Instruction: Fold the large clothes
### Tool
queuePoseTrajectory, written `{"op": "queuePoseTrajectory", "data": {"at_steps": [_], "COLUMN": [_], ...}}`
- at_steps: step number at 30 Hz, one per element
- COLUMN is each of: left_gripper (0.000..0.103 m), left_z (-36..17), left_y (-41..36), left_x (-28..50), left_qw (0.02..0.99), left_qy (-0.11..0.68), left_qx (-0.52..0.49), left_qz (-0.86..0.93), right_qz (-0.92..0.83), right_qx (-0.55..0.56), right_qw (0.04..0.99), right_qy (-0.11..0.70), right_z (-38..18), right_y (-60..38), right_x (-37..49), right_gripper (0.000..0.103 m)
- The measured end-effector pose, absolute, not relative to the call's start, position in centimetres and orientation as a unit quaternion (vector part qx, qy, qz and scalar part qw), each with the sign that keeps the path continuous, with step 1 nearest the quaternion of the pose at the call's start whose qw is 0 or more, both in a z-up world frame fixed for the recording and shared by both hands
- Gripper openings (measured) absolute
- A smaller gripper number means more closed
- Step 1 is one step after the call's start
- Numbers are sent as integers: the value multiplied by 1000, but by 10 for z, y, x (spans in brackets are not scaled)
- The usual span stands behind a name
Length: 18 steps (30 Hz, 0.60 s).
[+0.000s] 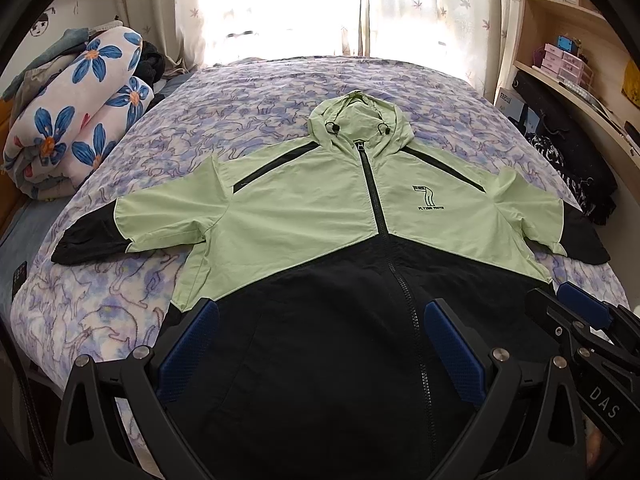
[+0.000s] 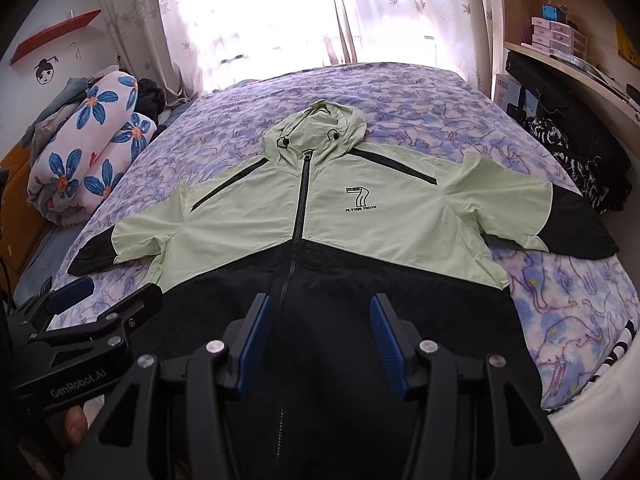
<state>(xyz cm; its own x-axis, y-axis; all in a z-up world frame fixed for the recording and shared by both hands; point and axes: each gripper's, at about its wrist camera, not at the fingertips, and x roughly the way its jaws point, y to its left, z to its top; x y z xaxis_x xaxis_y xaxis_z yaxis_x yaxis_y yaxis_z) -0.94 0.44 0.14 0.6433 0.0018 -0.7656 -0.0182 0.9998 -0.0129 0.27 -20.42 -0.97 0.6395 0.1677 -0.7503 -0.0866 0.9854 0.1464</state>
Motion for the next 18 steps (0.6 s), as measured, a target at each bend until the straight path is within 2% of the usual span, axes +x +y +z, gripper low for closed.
{"op": "queuePoseTrajectory", "data": {"at_steps": [18], "left_gripper": [102], "left_z": [3], "left_y": [4], "left_x": [-8], "left_qw": [906], "left_qy": [423], "left_qx": [-10], "left_qz": [5], "right_qz": [70], "right_qx": [48], "right_qw": [903], "right_qy": [422], "right_z": [-11], "right_y": [-204], "right_x": [4], "right_gripper": [52]}}
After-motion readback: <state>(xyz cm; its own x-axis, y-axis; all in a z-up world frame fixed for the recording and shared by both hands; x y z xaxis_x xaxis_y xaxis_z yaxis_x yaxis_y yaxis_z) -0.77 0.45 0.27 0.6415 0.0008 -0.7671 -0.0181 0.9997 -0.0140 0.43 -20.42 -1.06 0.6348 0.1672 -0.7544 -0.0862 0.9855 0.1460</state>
